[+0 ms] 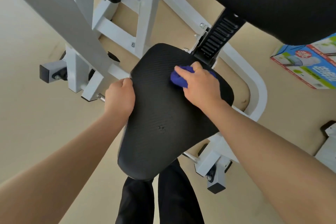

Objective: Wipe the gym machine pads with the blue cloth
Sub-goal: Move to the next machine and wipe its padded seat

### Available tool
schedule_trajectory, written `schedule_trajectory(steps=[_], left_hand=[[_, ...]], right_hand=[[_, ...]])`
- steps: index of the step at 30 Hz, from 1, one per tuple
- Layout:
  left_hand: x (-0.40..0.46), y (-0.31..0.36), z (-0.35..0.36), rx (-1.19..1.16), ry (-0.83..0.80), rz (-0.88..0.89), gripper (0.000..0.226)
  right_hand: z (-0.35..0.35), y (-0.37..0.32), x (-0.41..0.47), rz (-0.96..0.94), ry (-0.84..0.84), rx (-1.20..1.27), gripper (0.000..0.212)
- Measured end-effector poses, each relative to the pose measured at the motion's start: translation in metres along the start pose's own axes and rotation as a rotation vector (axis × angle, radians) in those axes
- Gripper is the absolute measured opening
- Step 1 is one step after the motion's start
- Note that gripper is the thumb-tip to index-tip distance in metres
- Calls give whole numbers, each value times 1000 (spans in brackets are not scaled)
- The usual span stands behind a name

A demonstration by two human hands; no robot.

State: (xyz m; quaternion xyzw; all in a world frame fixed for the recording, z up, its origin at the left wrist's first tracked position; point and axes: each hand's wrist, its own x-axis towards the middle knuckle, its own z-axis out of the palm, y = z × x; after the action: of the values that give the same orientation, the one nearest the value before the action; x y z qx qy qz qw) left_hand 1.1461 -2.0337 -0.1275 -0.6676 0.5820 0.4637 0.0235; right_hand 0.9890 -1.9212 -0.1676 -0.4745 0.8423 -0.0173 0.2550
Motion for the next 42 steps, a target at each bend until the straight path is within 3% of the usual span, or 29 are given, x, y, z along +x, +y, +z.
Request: schedule_trajectory(steps=[3,5,9,11,13,16,18,20,24,26,28,31,33,37,39,42], left_hand=[[8,-11,-1,-46,19,3,36],[9,-17,0,-117,53,1,35],[12,-18,-3,-432,64,-134,33],[15,-17,-10,-518,4,-206,31],[16,-19,-18,-548,-79,-231,32],[14,-29,-27,-494,-128,-191,34],[11,-36,-29,-502,-153,-196,37],[7,-41,-28,-530,-196,-232,39],[-5,-46,-25,-549,-201,-298,38],[-9,-47,-28,-520,-230,-279,41],[-9,-51,-34,-485,-240,-239,43],[-9,-60,-41,-447,-243,-187,45],[-12,-67,-44,-444,-249,-176,44],[-27,-76,-47,-466,-287,-162,40],[-39,-80,-50,-449,-307,-163,39],[-56,-84,-60,-376,-343,-134,42]], right_hand=[[-3,-7,28,285,86,112,51],[-5,-29,25,292,63,169,48],[-3,-86,-9,-203,-66,88,55],[-4,-85,0,-354,-116,28,55],[-10,-67,28,-249,-73,-28,52],[-14,-45,64,124,20,94,46],[-13,-57,63,147,26,76,43],[-11,-79,37,4,-6,50,43],[-4,-113,-40,-550,-200,50,45],[-6,-106,-41,-661,-259,-19,49],[-8,-95,-18,-502,-160,-58,48],[-7,-74,26,-2,-10,83,45],[-5,-74,35,134,10,150,45],[7,-111,-39,-205,-24,104,43],[13,-124,-91,-393,-123,118,42],[10,-112,-109,-495,-223,82,50]])
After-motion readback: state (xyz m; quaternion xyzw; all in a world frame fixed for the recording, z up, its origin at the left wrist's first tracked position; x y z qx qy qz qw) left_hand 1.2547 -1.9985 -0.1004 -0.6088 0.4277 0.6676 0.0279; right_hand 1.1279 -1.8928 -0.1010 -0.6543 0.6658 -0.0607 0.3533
